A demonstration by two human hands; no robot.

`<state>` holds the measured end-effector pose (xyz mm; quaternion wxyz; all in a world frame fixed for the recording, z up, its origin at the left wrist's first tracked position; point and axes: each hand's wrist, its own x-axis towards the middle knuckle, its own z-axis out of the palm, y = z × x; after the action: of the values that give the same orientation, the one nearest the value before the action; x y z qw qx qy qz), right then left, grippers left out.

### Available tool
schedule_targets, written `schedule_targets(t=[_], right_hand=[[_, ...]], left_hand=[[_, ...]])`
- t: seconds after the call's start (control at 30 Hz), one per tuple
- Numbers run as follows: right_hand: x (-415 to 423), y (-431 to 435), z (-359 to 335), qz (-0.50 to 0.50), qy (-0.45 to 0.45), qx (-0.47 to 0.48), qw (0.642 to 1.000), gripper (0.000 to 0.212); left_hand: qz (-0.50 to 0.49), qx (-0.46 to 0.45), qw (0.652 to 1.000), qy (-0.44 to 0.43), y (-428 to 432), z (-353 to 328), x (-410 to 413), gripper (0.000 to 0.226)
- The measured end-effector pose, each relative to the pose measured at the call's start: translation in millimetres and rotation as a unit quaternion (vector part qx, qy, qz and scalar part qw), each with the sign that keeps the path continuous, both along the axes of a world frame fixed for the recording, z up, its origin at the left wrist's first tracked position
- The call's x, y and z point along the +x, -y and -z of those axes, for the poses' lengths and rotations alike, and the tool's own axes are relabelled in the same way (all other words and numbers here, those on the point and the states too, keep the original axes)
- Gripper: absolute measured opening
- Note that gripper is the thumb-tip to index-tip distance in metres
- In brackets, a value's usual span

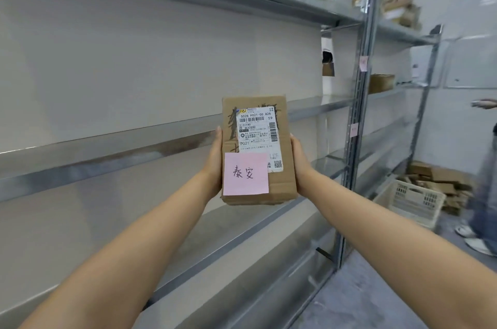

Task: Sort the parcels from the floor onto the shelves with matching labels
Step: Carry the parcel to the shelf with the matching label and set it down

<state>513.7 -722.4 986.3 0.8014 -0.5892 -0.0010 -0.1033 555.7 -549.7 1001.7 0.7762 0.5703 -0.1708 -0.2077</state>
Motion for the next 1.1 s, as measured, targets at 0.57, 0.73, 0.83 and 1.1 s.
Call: schedule_targets(t=[0.57, 0.73, 0.83, 1.1], right_hand=[[-34.3, 166.0, 36.5, 0.251, -0.037, 0.065, 0.965, 0.041], [-38.4, 214.2, 37.4, 0.245, -0.040, 0.058, 0.967, 0.041], [-33.1, 248.6, 35.1, 0.228, -0.038, 0.040, 0.972, 0.041], [-33.8, 354.0, 19.2, 0.258, -0.038, -0.026, 0.965, 0.043]], left_hand=[[0.201, 0.075, 0.976, 0.044, 196.8, 31.0, 47.7, 0.078], [0.226, 0.055, 0.972, 0.022, 246.5, 46.2, 41.8, 0.063], [0.236, 0.031, 0.971, 0.016, 278.1, 39.9, 44.1, 0.062], [0.252, -0.010, 0.967, 0.029, 389.1, 22.6, 43.1, 0.060]])
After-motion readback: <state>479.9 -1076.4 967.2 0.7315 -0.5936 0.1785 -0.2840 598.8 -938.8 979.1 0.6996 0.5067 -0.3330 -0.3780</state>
